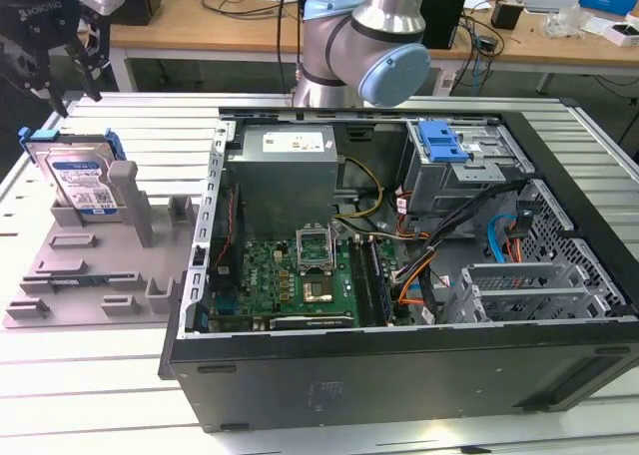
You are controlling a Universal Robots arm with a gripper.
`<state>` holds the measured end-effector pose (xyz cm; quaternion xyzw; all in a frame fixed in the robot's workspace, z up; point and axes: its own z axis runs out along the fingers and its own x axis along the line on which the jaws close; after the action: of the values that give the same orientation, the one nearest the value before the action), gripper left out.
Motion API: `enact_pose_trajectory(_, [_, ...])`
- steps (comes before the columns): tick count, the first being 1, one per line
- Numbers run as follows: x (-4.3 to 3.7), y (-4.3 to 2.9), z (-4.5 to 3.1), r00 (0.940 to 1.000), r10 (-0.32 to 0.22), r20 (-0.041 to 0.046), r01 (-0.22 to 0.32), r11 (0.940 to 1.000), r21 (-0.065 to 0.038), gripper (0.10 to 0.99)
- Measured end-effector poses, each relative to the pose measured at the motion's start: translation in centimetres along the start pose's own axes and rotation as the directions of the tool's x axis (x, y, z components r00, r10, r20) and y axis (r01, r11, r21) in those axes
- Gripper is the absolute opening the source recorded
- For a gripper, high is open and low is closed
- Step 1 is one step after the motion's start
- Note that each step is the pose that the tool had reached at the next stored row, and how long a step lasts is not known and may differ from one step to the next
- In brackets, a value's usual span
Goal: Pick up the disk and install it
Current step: 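Pick up the disk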
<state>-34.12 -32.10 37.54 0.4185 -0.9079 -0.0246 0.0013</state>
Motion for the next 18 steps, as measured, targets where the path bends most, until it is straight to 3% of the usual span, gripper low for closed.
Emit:
enact_pose_trajectory(2, [0.00,0.00,0.02,0.9991,-0.041,-0.0019,0.041,0.9991,-0.001,0.482])
enact_pose_trajectory(5, [0.00,-0.01,0.07,0.9913,-0.131,-0.0058,0.131,0.9913,-0.003,0.482])
enact_pose_trajectory(12, [0.00,-0.01,0.19,0.9612,-0.276,-0.0121,0.276,0.9613,-0.006,0.482])
enact_pose_trajectory(14, [0.00,-0.01,0.26,0.9365,-0.350,-0.0149,0.350,0.9366,-0.005,0.482])
enact_pose_trajectory(16, [0.00,-0.02,0.30,0.9218,-0.387,-0.0163,0.387,0.9220,-0.004,0.482])
enact_pose_trajectory(18, [0.00,-0.02,0.36,0.8994,-0.437,-0.0188,0.437,0.8996,-0.003,0.482])
